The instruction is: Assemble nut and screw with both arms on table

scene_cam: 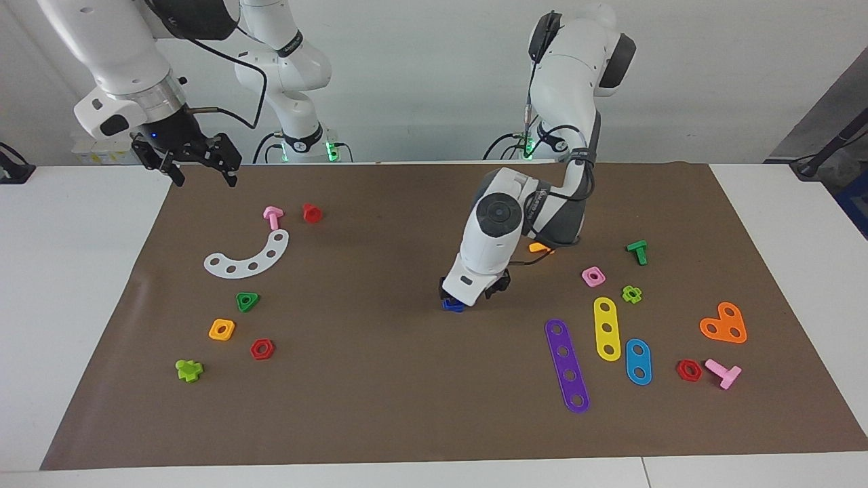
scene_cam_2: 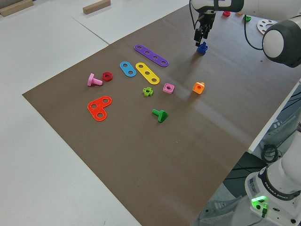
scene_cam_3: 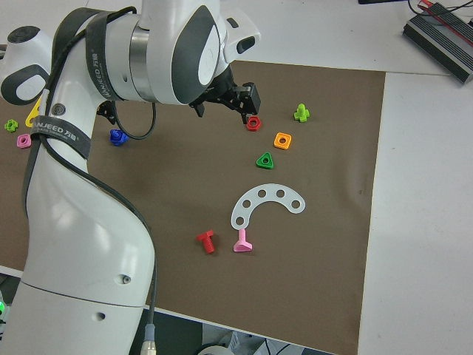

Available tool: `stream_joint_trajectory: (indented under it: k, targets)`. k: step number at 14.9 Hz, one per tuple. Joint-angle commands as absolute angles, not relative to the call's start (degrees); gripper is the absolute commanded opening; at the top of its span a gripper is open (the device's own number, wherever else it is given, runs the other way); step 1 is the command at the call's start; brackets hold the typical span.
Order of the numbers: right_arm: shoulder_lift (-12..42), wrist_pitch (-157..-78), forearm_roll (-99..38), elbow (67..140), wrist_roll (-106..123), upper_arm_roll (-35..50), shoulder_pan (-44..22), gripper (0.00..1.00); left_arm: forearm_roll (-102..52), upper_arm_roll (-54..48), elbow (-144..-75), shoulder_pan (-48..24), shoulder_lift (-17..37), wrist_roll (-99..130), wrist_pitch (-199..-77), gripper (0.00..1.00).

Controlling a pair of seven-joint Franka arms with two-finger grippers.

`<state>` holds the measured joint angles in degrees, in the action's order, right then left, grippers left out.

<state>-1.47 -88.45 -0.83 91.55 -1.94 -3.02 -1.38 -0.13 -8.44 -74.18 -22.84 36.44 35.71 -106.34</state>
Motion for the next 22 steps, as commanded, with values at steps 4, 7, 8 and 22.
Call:
stream_joint_trajectory:
  k: [4, 7, 8, 22]
  targets:
    - [-2.9, -88.9, -1.7, 93.2, -1.6, -3.0, -1.1, 1.0, -1.7, -9.1, -74.3, -9.7, 24.4, 19.4, -93.8, 0.85]
    - [-2.9, -88.9, -1.8, 93.2, -1.6, -3.0, -1.2, 1.0, -1.1, -8.5, -77.2, -4.5, 19.7, 11.0, -91.8, 0.85]
    - [-2.9, -88.9, -1.7, 93.2, -1.6, -3.0, -1.2, 1.0, -1.0, -8.5, -78.6, -2.6, 18.4, 8.6, -91.7, 0.85]
    - [-2.9, -88.9, -1.8, 93.2, -1.6, -3.0, -1.1, 1.0, -0.4, -8.4, -91.3, 3.6, 1.2, 1.6, -89.7, 1.0]
